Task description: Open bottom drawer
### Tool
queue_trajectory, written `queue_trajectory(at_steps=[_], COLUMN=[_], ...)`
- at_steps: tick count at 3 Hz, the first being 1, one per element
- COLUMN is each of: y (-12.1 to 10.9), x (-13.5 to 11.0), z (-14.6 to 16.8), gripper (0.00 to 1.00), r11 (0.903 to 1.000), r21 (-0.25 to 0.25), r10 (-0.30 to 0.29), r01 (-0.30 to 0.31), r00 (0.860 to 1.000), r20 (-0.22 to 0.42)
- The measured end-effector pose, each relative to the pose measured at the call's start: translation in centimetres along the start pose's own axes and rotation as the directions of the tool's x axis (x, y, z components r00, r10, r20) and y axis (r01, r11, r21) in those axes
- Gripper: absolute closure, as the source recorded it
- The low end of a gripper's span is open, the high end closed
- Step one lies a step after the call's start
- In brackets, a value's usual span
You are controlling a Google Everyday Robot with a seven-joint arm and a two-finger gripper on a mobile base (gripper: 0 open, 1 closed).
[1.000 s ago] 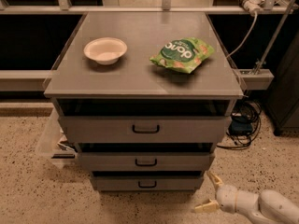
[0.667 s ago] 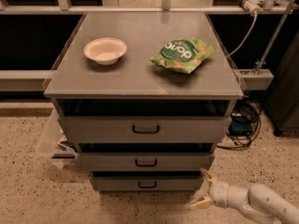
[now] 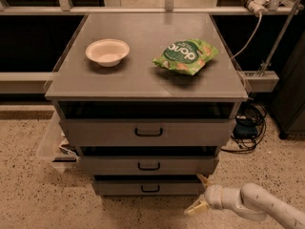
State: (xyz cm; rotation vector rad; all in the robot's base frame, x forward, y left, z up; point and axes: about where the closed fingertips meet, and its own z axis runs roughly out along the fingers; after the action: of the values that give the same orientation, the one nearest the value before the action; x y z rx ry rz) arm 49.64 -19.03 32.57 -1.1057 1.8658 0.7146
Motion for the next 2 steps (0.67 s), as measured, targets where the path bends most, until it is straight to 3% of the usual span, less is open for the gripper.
queue_trajectory(at_steps=[1,2], y=[0.23,0.45], x=[1.64,1.77], z=[1.44,1.68], gripper=[0.0,0.0], r11=[0.9997,0.9995], r21=[-0.024,-0.03], r10=[-0.002,-0.003], r01=[0.001,0.001], r00=[0.999,0.998], r20=[-0.053,-0.06])
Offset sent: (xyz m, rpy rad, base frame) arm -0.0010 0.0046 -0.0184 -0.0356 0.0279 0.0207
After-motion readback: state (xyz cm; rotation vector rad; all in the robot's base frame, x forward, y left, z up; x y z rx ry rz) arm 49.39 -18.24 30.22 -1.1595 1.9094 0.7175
